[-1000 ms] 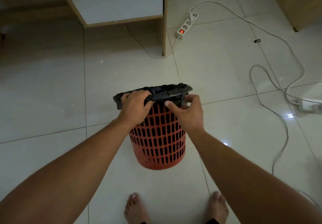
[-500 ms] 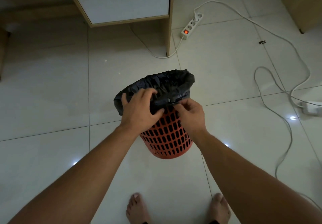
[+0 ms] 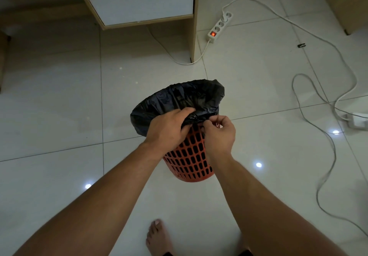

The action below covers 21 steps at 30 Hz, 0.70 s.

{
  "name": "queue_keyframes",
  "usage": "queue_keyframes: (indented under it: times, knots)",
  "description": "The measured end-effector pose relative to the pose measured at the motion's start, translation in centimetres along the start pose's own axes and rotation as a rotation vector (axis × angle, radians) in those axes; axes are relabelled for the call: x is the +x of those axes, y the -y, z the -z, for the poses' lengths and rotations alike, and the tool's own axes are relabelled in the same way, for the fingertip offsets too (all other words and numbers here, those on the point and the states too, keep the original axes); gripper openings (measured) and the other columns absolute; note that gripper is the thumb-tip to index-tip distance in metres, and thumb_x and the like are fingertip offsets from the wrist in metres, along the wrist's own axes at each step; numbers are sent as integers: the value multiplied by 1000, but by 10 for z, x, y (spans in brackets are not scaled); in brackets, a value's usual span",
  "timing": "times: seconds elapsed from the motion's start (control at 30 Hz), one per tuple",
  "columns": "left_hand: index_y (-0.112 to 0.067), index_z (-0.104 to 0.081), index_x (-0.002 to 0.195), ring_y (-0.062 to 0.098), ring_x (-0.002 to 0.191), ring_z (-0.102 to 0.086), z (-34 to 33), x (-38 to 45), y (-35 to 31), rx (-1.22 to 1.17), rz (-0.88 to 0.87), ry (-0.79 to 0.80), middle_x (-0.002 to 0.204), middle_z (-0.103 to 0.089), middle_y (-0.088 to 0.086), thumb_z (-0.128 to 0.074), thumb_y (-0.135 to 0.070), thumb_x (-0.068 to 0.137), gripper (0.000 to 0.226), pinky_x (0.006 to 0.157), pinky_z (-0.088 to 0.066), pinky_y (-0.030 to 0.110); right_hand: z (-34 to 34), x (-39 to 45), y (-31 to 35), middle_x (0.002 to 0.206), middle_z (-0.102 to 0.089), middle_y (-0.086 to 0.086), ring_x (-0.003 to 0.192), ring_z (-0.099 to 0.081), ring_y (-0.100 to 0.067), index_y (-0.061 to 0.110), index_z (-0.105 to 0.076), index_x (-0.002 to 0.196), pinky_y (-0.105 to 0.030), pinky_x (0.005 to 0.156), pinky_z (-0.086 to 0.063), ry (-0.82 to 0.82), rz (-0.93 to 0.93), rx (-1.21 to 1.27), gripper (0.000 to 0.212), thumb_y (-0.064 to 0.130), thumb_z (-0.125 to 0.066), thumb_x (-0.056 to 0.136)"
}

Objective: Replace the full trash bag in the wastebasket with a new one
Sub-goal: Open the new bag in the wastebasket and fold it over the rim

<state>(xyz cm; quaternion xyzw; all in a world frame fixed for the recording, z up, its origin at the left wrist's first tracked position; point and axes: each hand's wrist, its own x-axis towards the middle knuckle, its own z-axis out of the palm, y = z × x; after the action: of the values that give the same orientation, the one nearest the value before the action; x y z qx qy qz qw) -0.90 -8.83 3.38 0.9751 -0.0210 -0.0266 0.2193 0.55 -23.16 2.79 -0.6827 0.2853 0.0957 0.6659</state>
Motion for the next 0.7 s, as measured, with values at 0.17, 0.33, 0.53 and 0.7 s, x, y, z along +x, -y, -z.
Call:
queue_keyframes:
  times: [0.17, 0.33, 0.53, 0.7]
  knots:
    - [-27, -55, 136, 19, 99, -66, -2, 1, -1, -21, 82, -56, 114, -70, -3, -59, -31, 94, 42, 72, -57, 38, 5, 2, 2, 104, -76, 11, 94, -71, -2, 25, -69, 123, -21, 84, -57, 63, 186, -257, 32, 12, -65, 94]
    - [-28, -56, 134, 19, 92, -68, -4, 0, -5, -2, 61, -64, 108, -71, -4, -58, -34, 94, 40, 67, -55, 34, 7, 11, 9, 79, -73, 5, 70, -66, -12, 19, -75, 91, -26, 64, -52, 109, 143, -441, 16, 18, -60, 97]
    - [-28, -57, 134, 19, 97, -68, -5, 3, -12, 2, 34, -59, 113, -71, -5, -57, -35, 95, 40, 75, -56, 41, 4, 14, 17, 91, -73, -17, 66, -70, -21, -8, -66, 100, -22, 55, -56, 85, -534, 560, 11, 0, -65, 93]
    - [-27, -56, 136, 18, 100, -68, -7, 4, -15, -8, 24, -61, 116, -71, -6, -57, -33, 95, 41, 76, -56, 40, 1, 15, -2, 95, -72, -4, 66, -73, -14, 10, -68, 94, -29, 68, -61, -61, 16, -23, 4, 12, -71, 93]
